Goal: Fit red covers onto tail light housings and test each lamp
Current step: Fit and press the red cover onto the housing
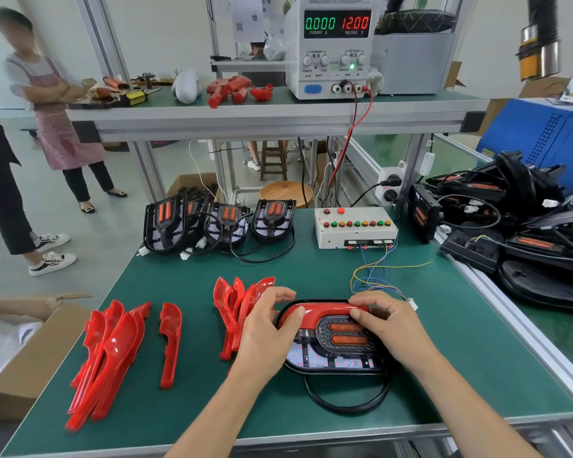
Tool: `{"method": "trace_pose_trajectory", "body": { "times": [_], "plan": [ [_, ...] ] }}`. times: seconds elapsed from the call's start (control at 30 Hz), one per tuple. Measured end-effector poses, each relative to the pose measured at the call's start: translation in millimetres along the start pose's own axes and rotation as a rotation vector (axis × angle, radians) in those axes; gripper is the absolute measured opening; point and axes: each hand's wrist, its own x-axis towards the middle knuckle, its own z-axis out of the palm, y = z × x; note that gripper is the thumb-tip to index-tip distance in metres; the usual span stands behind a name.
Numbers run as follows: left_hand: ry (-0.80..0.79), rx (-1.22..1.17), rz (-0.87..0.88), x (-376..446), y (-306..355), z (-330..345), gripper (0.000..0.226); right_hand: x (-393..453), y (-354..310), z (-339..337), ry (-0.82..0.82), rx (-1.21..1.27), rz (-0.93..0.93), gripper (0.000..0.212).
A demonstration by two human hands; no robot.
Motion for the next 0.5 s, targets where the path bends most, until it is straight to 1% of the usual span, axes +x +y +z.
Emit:
{"method": "trace_pose_trajectory", "body": {
  "times": [0.13, 0.23, 0.3, 0.37, 0.47, 0.5],
  "plan": [
    [-0.010, -0.014, -0.010, -0.5, 2.5, -0.7, 0.020, -2.2, -1.7, 3.3, 0.056, 0.061, 0.032, 0.015],
    [0.006, -0.039, -0.034, -2.2, 5.7, 0.7, 0.014, -3.0, 1.1, 14.7, 0.134, 0.167, 0.135, 0.010],
    [0.018, -0.068, -0.030, -4.5, 7.6, 1.6, 0.010, -3.0, 1.9, 19.9, 0.167, 0.263, 0.216, 0.013],
    [0.031, -0.092, -0.016, -7.4, 8.4, 1.8, 0.010, -2.1, -0.4, 19.8, 0.151, 0.318, 0.300, 0.021],
    [0.053, -0.117, -0.002, -11.3, 5.3, 2.0, 0.013, -2.9, -5.8, 18.7, 0.083, 0.297, 0.383, 0.014],
    [0.058, -0.128, 0.002, -12.4, 4.3, 2.8, 0.013, -3.4, -7.6, 19.8, 0.066, 0.303, 0.406, 0.017]
  ]
}}
